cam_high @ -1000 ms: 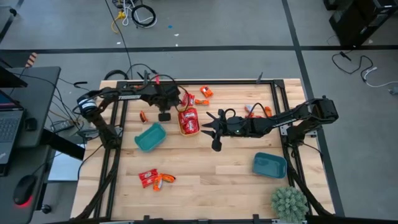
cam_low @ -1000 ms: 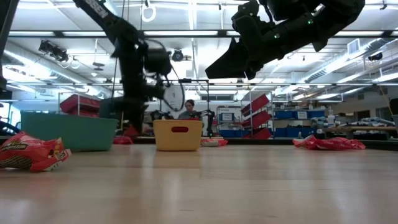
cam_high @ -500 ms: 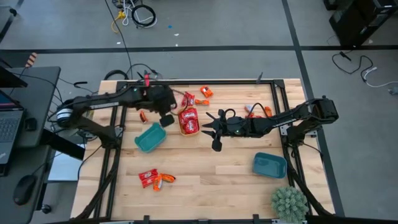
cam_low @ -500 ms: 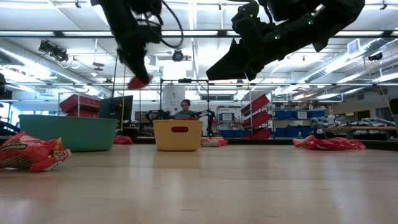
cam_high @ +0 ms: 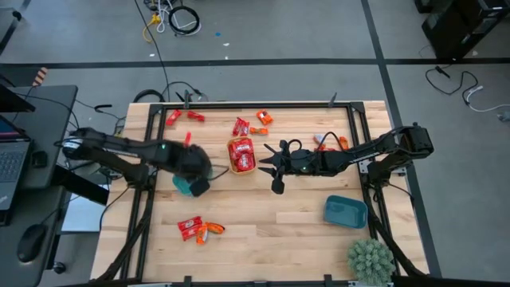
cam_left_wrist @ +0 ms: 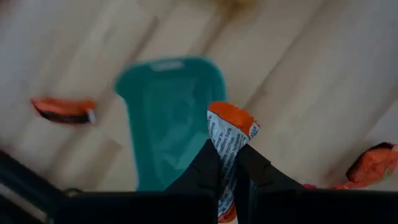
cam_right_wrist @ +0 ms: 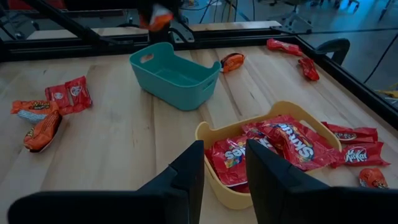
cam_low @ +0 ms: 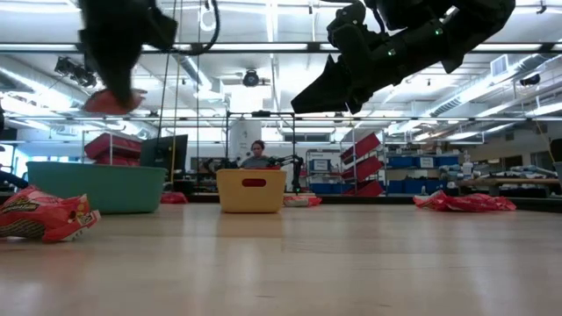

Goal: Sort candy
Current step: Put the orange candy into the green bin

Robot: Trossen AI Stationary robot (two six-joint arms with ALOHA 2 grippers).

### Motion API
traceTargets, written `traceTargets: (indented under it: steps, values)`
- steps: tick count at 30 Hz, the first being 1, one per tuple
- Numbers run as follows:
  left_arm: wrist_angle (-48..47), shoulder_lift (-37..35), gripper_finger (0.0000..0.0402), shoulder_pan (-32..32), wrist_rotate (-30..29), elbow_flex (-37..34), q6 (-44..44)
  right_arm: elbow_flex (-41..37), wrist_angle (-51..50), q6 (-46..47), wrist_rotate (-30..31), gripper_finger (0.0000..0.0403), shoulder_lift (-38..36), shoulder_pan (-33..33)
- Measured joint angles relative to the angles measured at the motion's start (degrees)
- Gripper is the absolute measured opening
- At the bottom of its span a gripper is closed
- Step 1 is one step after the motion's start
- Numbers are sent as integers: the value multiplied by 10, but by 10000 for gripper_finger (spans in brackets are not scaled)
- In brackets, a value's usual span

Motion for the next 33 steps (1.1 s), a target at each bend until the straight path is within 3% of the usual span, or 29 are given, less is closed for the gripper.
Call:
traceTargets:
  steps: [6, 14, 26, 33]
  values:
    - [71, 0, 14, -24, -5, -96, -78, 0, 0, 0, 0, 103, 0, 0]
    - [219, 0, 24, 39, -11, -205, -84, 0, 0, 8, 0, 104, 0, 0]
    - [225, 0, 138, 65, -1, -164, -26, 0, -2, 15, 0, 105, 0, 0]
    - [125, 0, 176, 79, -50, -86, -49, 0, -5, 17, 0, 106, 0, 2]
